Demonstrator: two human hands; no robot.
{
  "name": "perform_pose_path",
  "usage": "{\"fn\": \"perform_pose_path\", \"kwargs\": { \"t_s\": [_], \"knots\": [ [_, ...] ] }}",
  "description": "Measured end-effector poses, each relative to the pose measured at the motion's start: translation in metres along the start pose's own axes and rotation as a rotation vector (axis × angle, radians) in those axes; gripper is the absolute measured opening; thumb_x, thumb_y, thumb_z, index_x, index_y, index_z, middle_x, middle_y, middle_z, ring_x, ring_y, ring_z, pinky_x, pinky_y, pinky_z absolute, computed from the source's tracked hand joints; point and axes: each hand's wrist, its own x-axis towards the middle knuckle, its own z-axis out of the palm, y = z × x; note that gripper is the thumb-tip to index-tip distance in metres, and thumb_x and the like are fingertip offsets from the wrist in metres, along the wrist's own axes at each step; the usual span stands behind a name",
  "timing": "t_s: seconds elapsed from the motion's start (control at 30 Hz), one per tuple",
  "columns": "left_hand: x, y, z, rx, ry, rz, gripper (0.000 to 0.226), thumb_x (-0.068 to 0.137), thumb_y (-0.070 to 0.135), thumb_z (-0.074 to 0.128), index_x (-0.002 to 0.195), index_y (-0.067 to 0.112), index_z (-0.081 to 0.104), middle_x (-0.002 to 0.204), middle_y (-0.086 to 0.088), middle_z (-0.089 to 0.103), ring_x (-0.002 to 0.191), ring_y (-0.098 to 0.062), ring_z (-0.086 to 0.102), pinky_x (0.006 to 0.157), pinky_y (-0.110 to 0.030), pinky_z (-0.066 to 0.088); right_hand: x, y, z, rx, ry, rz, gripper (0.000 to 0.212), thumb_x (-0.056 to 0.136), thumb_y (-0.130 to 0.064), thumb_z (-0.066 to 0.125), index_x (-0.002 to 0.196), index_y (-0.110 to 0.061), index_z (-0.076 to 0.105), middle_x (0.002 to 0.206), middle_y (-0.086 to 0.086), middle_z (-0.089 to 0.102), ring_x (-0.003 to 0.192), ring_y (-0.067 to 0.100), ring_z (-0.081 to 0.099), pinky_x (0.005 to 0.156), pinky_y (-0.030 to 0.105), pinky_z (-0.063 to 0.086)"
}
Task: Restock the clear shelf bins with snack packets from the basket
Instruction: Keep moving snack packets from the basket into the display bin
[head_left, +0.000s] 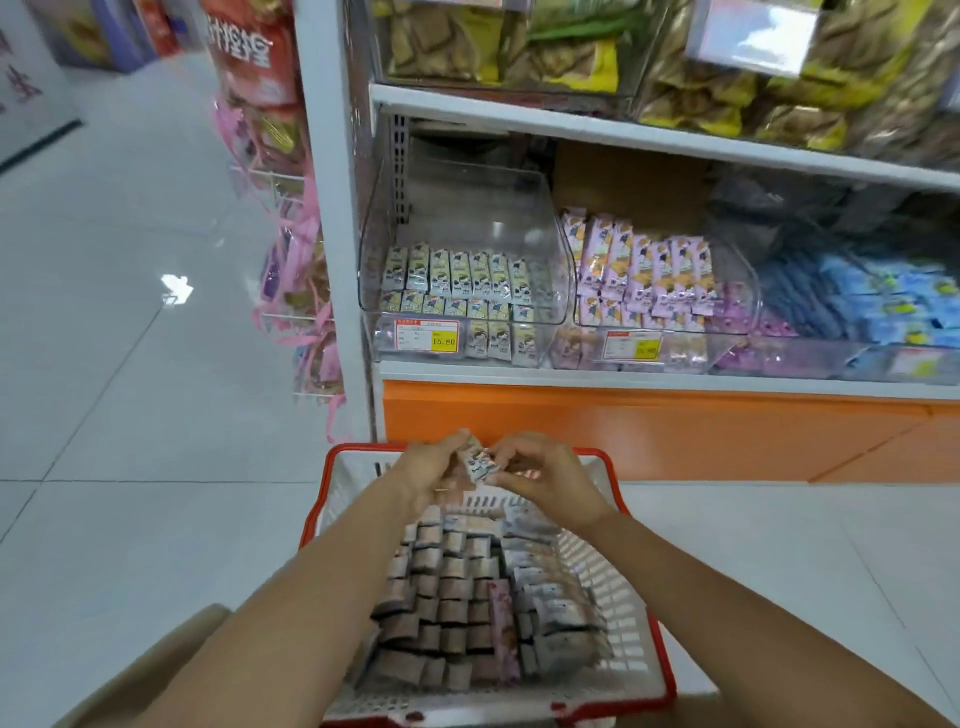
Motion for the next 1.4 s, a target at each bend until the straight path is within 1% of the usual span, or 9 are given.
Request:
{"fn": "perform_pose_path", "kwargs": {
  "t_s": [0.3,0.47,0.57,0.7,0.77,0.93,1.13,1.3,1.4],
  "knots": [
    [-0.04,0.039,-0.006,-0.005,0.05,0.287,0.029,0.089,0.03,0.072,0.074,0.012,0.054,0.052,-0.001,0.062,0.056,-0.016,0.063,0.053,-0.024,0.047,0.0,-0.052,-0.015,-0.087,0.026,-0.062,0.028,0.083,-0.048,0.07,0.104,-0.035,0.057,0.1,-0.017,0.06,0.092,0.008,0.061,0.08,0.034,0.053],
    [-0.044,0.062,-0.004,0.014,0.138,0.407,0.032,0.084,0.035,0.076,0.078,0.011,0.056,0.068,-0.01,0.068,0.057,-0.022,0.064,0.058,-0.03,0.049,0.014,-0.068,-0.018,-0.274,0.12,-0.131,0.022,0.086,-0.024,0.071,0.105,-0.022,0.059,0.098,-0.008,0.057,0.082,0.008,0.055,0.072,0.034,0.051],
    [-0.045,0.075,-0.009,0.271,0.281,0.624,0.031,0.092,0.046,0.061,0.095,0.016,0.055,0.09,-0.005,0.07,0.081,-0.023,0.068,0.076,-0.035,0.054,0.027,-0.082,-0.022,-0.233,0.205,-0.109,0.019,0.086,-0.015,0.07,0.102,-0.02,0.06,0.096,-0.005,0.06,0.078,0.008,0.057,0.07,0.032,0.052],
    [-0.04,0.085,-0.03,0.91,0.587,1.108,0.034,0.093,0.032,0.055,0.124,0.018,0.055,0.124,0.0,0.057,0.121,-0.019,0.047,0.103,-0.032,0.033,0.057,-0.097,-0.036,-0.226,0.357,-0.05,0.02,0.088,-0.015,0.07,0.104,-0.023,0.06,0.087,-0.008,0.059,0.073,0.0,0.056,0.066,0.017,0.05],
    [-0.033,0.086,-0.044,1.176,0.571,1.113,0.05,0.094,0.031,0.053,0.142,0.02,0.044,0.149,-0.003,0.042,0.143,-0.022,0.027,0.121,-0.04,0.01,0.076,-0.101,-0.044,-0.276,0.403,-0.01,0.021,0.09,-0.018,0.068,0.11,-0.02,0.062,0.09,-0.007,0.061,0.07,-0.001,0.056,0.067,0.016,0.05],
    [-0.016,0.072,-0.065,1.452,0.524,1.017,0.073,0.097,0.025,0.045,0.157,0.023,0.003,0.165,-0.002,-0.002,0.151,-0.02,-0.008,0.118,-0.042,-0.017,0.135,-0.095,-0.06,-0.501,0.422,0.157,0.029,0.093,-0.021,0.064,0.12,-0.01,0.061,0.106,0.006,0.066,0.081,0.013,0.056,0.075,0.026,0.047],
    [0.004,0.07,-0.066,1.442,0.537,1.027,0.084,0.088,0.005,0.045,0.156,0.022,-0.001,0.165,-0.002,-0.001,0.151,-0.022,-0.009,0.119,-0.046,-0.016,0.195,-0.067,-0.065,-0.805,0.383,0.323,0.024,0.092,-0.018,0.064,0.113,-0.007,0.066,0.104,0.016,0.07,0.094,0.03,0.064,0.077,0.03,0.047],
    [0.03,0.057,-0.069,1.344,0.636,1.244,0.079,0.075,0.003,0.051,0.149,0.018,0.03,0.154,-0.006,0.038,0.145,-0.028,0.028,0.119,-0.049,0.0,0.231,-0.039,-0.059,-0.994,0.322,0.404,0.018,0.094,-0.016,0.061,0.1,0.0,0.067,0.096,0.02,0.069,0.092,0.035,0.064,0.072,0.032,0.046],
    [0.041,0.053,-0.07,1.35,0.667,1.284,0.071,0.076,0.007,0.037,0.146,0.017,0.036,0.151,-0.006,0.042,0.143,-0.028,0.031,0.121,-0.051,0.005,0.243,-0.027,-0.056,-1.084,0.315,0.428,0.016,0.094,-0.012,0.058,0.098,0.001,0.068,0.096,0.021,0.069,0.085,0.032,0.06,0.067,0.03,0.039]
  ]
}}
